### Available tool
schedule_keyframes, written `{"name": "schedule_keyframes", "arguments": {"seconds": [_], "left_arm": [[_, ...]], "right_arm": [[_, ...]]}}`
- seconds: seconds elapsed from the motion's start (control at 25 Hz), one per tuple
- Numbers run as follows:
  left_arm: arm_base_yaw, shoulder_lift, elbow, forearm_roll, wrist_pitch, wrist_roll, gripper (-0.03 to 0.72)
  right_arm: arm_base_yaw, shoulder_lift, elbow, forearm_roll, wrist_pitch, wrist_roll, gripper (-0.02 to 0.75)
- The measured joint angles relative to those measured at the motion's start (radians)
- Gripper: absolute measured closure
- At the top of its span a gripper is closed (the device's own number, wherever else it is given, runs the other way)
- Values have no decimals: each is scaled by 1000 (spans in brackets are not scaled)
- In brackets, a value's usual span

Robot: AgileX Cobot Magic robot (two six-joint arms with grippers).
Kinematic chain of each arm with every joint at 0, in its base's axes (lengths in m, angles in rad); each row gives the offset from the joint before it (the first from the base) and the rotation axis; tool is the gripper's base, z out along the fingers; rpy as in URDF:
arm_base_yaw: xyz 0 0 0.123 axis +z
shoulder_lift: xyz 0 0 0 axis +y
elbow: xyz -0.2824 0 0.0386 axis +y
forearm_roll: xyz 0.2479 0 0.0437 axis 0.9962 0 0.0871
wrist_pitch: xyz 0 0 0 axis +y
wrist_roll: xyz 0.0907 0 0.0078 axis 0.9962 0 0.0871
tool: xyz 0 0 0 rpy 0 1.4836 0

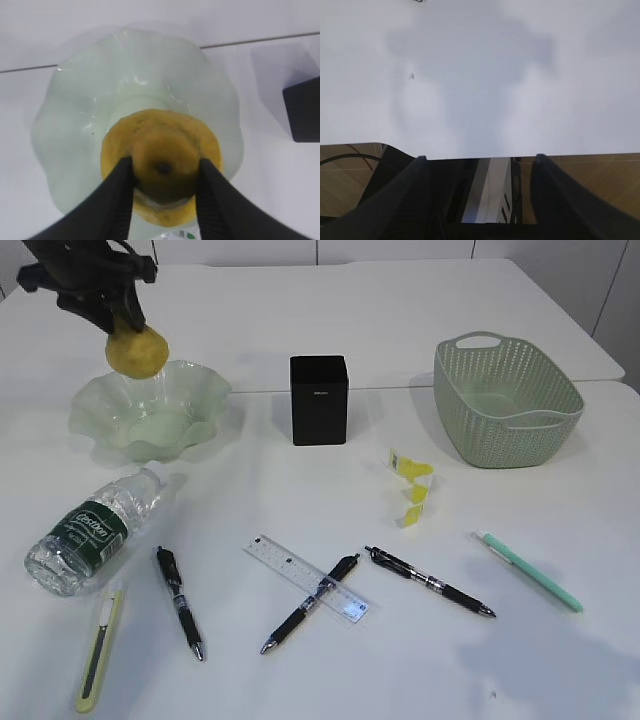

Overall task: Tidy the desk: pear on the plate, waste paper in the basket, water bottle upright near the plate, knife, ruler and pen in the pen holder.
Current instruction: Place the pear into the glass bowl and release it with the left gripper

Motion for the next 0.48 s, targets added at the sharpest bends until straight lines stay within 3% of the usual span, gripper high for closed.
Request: {"name": "schedule_keyframes", "arguments": {"seconds": [0.48], "left_arm": [[0,156,9,-11,-8,0,434]], "right_arm": [[0,0,0,0,0,0,243]]}}
